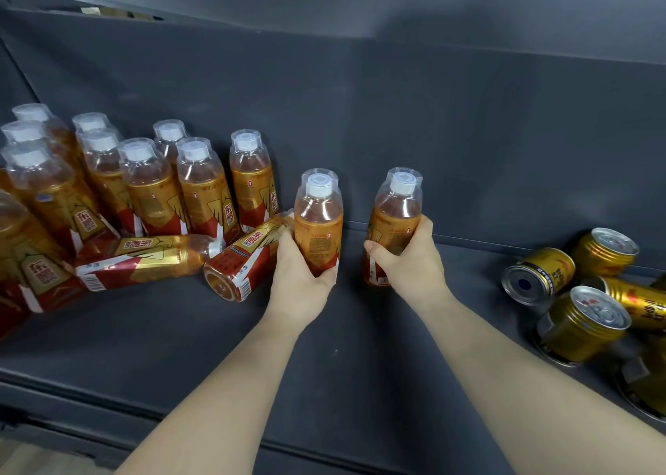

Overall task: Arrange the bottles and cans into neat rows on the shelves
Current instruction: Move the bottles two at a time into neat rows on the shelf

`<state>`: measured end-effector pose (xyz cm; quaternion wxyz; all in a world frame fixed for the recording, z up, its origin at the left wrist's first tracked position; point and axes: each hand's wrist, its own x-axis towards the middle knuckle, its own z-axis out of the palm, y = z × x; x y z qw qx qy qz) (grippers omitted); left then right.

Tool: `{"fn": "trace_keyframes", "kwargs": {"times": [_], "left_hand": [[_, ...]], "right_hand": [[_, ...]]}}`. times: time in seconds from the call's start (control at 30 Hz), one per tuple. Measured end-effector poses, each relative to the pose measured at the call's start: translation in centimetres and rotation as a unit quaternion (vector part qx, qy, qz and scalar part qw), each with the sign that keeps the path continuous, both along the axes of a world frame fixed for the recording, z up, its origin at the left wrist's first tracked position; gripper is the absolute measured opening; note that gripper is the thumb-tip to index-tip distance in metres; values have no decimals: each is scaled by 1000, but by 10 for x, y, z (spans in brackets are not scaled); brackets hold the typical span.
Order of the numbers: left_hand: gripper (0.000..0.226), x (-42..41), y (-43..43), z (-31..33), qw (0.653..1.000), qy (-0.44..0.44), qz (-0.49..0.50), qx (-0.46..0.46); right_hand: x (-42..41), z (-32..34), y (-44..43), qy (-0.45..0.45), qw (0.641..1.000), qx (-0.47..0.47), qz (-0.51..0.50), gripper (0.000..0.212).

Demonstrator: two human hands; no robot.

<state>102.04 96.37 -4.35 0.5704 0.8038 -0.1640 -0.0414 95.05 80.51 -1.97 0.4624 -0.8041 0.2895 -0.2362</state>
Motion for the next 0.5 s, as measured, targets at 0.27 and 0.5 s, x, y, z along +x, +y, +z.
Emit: {"fn": "trace_keyframes", "kwargs": {"times": [0.27, 0.5], "left_hand": [[99, -1, -15, 15, 999, -8, 46, -18], [81, -3, -17, 16, 997, -14, 71, 27]], "right_hand": [[4, -3, 6, -9, 1000, 7, -11, 82], [1, -6, 5, 3, 1000, -9, -11, 77]]}}
